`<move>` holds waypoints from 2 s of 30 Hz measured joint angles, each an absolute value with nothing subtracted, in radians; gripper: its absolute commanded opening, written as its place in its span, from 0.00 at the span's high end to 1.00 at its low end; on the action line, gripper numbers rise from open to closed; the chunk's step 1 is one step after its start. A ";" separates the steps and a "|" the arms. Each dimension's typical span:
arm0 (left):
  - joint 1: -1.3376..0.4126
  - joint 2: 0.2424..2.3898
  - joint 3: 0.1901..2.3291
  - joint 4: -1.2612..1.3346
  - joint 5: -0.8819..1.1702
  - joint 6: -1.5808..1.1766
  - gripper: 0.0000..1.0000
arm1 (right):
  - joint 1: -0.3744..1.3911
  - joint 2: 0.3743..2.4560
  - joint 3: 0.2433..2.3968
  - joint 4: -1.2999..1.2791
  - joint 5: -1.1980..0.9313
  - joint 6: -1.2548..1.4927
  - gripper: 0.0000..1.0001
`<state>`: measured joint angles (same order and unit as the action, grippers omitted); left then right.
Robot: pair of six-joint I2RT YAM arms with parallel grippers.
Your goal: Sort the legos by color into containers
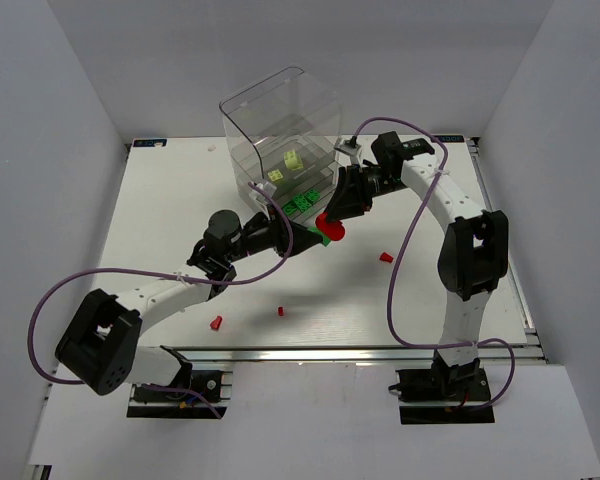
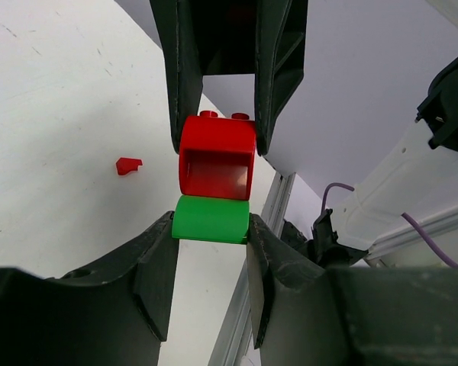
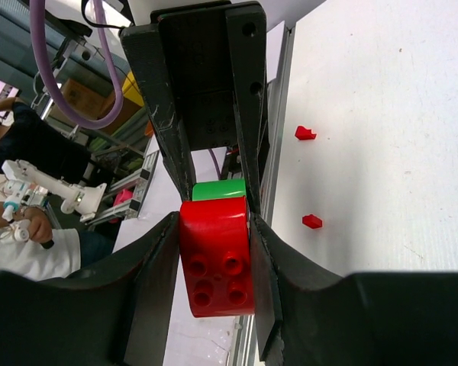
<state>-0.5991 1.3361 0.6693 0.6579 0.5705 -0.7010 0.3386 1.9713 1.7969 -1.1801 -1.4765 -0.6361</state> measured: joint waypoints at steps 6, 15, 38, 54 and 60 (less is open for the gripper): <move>-0.596 1.285 0.663 0.584 0.548 -0.664 1.00 | 0.320 1.971 1.797 -1.178 -1.477 -0.643 1.00; -0.577 1.184 0.649 0.438 0.520 -0.586 1.00 | 0.200 1.986 1.812 -1.193 -1.405 -0.706 1.00; -0.641 1.996 1.693 -0.135 -0.110 -0.126 1.00 | 0.233 1.617 1.197 -0.632 -0.654 -0.587 1.00; -0.679 2.203 1.900 -0.249 -0.278 -0.070 0.34 | 0.263 1.613 1.157 -0.589 -0.615 -0.617 1.00; -0.684 2.200 1.901 -0.248 -0.265 -0.103 0.35 | 0.273 1.614 1.140 -0.583 -0.596 -0.637 0.90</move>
<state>-0.6842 2.2002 1.9007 -0.2478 -0.2649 -0.1028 0.2726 1.6138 1.1404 -0.5827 -0.5964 -0.6369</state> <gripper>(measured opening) 0.663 0.435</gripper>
